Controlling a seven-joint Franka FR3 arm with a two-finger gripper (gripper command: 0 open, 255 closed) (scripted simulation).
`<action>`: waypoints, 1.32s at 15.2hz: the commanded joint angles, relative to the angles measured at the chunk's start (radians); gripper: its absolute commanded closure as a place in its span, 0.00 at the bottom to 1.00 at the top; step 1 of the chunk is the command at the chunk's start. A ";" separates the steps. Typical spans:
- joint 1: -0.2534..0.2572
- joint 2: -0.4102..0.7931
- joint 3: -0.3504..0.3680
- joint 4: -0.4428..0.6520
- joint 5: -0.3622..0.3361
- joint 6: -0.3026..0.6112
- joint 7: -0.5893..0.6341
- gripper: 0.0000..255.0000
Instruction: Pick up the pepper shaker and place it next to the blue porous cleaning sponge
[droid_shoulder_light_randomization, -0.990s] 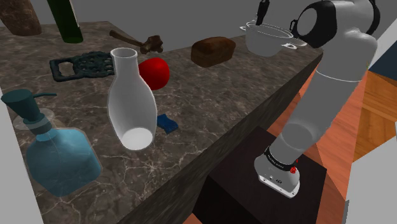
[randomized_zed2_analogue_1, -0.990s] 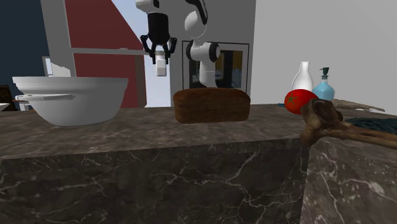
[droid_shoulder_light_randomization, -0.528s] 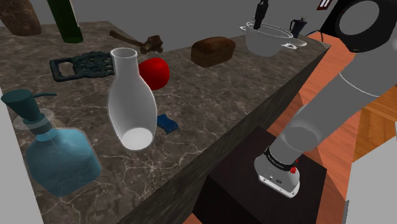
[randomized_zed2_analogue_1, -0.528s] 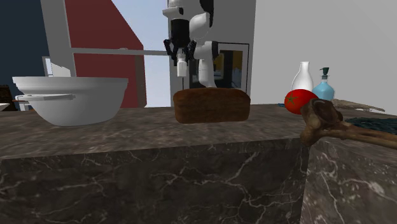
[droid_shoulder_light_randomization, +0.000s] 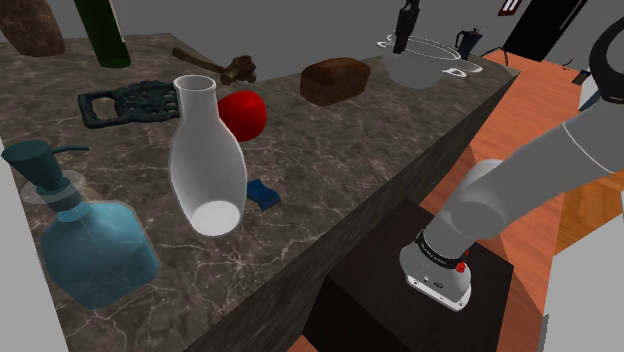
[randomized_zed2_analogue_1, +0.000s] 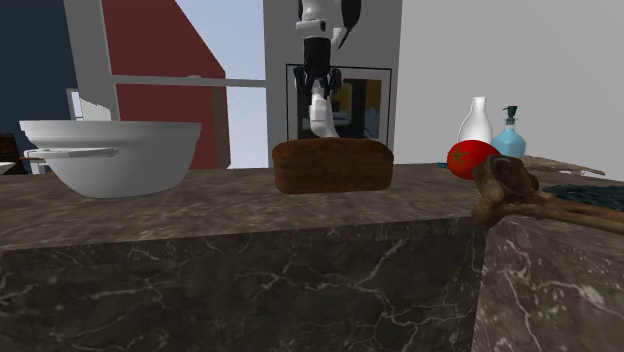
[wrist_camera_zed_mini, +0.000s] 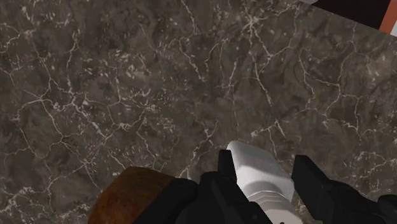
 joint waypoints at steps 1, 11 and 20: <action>0.014 -0.031 0.039 -0.031 0.011 -0.003 0.057 1.00; 0.073 -0.176 0.229 -0.164 0.099 -0.024 0.312 1.00; 0.128 -0.218 0.404 -0.190 0.214 -0.029 0.541 1.00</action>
